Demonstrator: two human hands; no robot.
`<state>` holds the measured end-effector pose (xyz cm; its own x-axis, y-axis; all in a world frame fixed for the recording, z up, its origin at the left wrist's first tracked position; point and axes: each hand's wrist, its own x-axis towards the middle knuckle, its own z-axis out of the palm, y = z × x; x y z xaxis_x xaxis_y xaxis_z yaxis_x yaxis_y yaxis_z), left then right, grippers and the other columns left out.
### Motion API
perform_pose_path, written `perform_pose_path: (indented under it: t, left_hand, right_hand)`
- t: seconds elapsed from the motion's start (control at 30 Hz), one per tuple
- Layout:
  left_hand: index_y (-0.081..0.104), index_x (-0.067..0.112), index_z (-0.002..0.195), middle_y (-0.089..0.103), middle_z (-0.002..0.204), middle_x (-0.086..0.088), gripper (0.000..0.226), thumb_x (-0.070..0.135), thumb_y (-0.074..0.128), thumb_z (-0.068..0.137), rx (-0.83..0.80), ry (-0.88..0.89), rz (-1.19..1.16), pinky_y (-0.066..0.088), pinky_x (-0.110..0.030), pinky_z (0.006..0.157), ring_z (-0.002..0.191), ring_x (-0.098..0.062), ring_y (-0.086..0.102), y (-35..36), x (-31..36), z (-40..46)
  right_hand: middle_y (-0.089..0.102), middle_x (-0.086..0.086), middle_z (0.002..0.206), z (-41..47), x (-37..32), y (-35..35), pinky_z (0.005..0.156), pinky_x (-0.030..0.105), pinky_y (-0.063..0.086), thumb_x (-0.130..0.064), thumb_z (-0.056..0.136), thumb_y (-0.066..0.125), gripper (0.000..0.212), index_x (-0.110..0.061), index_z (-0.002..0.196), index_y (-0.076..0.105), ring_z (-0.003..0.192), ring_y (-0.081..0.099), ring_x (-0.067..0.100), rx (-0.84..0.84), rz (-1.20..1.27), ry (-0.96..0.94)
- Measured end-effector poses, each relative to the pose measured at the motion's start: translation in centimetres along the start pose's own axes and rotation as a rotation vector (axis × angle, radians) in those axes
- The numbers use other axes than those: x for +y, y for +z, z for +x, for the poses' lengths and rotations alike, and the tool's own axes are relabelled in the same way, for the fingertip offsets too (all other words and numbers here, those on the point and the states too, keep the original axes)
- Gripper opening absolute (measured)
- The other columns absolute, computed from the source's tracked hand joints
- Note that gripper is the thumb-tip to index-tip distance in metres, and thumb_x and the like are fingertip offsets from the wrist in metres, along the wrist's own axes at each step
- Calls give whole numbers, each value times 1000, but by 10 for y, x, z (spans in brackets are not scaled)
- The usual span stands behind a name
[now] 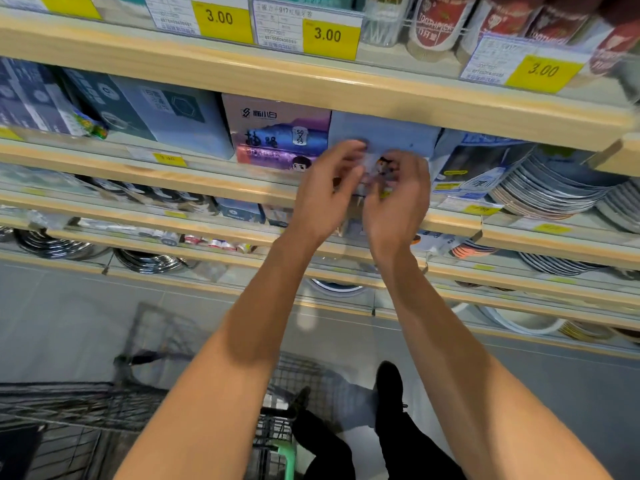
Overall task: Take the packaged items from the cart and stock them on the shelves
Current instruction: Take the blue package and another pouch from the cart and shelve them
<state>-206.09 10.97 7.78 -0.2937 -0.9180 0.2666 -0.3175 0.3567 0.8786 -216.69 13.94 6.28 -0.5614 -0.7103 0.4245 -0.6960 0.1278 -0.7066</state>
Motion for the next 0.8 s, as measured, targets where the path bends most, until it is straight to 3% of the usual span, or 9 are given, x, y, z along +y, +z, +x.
perform_pose_path:
  t: [0.13,0.2,0.3,0.37,0.43,0.57,0.63,0.73,0.8]
  left_hand:
    - [54,8,131,63,113,-8,32,6,52,99,-6,-61,-15,55,-29,93,103,-17,65,11,3,17]
    - [57,9,125,65,108,-6,27,11,55,98,43,-74,15,56,-26,87,97,-15,66,15,4,17]
    - [65,9,108,68,95,1,15,17,63,95,125,-45,20,55,-17,78,87,-7,66,36,22,10]
    - [68,11,101,72,91,3,12,20,67,92,83,-1,19,57,-18,78,83,-3,67,62,35,5]
    - [69,13,100,73,88,4,17,26,72,89,81,-4,52,60,-26,76,80,-4,69,88,45,4]
    - [64,13,99,72,85,3,27,33,76,86,212,-76,147,61,-35,73,76,-9,68,113,56,7]
    - [61,11,104,72,86,3,33,37,73,88,265,-29,228,58,-33,70,72,-10,67,116,61,8]
    - [56,7,118,72,86,-1,41,39,65,94,333,62,216,55,-30,66,69,-12,66,117,67,14]
    - [52,9,124,73,89,-6,43,42,57,97,336,58,138,59,-37,67,72,-19,72,119,66,19]
  right_hand:
    - [60,8,115,8,3,-6,84,38,54,4,75,59,40,-13,111,65,102,62,24,-96,-29,-53]
    - [63,5,110,8,8,-16,81,38,56,-3,80,61,31,-13,109,68,92,65,21,-107,38,-41]
    - [65,4,92,7,35,-44,69,38,55,-10,85,62,15,-10,99,68,75,62,13,134,155,94]
    - [63,7,94,10,59,-64,71,38,55,-7,86,62,14,-7,99,65,81,61,14,309,205,191]
    - [64,10,104,19,80,-77,77,32,53,-4,85,61,21,-5,106,65,94,62,22,368,151,261]
    - [69,5,121,50,100,-93,95,26,46,-2,90,57,40,-8,128,63,106,62,14,244,50,455]
    - [72,3,118,61,104,-97,101,33,48,-7,90,59,39,-12,129,64,109,65,16,188,33,443]
    - [75,-2,104,71,103,-98,91,41,55,-21,91,58,29,-21,118,68,97,70,19,85,38,413]
    - [76,-2,104,75,105,-99,86,43,57,-23,90,56,29,-24,117,67,95,71,22,31,35,401]
